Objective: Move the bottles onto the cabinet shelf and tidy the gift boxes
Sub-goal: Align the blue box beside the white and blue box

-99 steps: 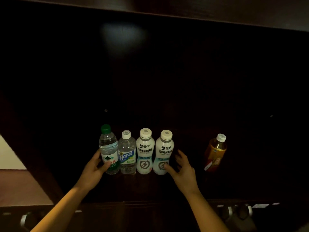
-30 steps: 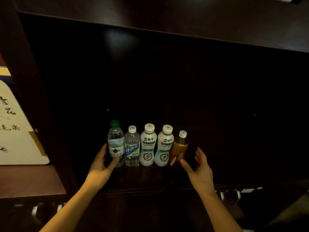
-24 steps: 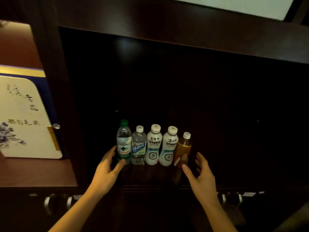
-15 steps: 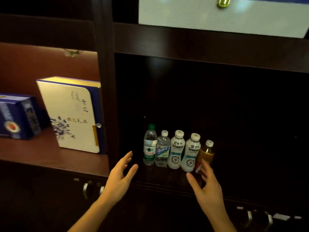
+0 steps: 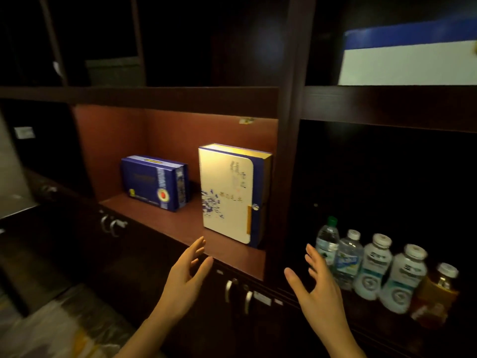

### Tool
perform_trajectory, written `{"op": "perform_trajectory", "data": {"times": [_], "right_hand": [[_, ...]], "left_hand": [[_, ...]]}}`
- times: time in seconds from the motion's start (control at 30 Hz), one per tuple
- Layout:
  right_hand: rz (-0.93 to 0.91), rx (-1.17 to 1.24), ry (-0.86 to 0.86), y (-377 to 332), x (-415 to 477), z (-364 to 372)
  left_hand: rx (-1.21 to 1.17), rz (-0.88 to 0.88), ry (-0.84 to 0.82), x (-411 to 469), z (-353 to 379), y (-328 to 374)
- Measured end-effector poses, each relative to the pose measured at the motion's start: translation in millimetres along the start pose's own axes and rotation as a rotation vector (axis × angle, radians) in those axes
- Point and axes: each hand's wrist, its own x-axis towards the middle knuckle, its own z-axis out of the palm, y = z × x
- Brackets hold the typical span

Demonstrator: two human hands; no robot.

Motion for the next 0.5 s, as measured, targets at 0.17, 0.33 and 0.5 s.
{"op": "perform_trajectory", "data": {"times": [0.17, 0.33, 0.5], "right_hand": [[-0.048, 0.036, -0.092, -31.8, 24.6, 77.4], [-0.08, 0.063, -0.084, -57.9, 44.8, 158.4], [-0.072, 0.051, -0.06, -69.8, 58.8, 210.2]], "left_hand": [[0.058, -0.045, 0.15, 10.5, -70.6, -22.5], [0.105, -0.076, 0.255, 33.3, -139.8, -53.6], [0.097, -0.08, 0.275, 68.9, -195.6, -86.6]]}}
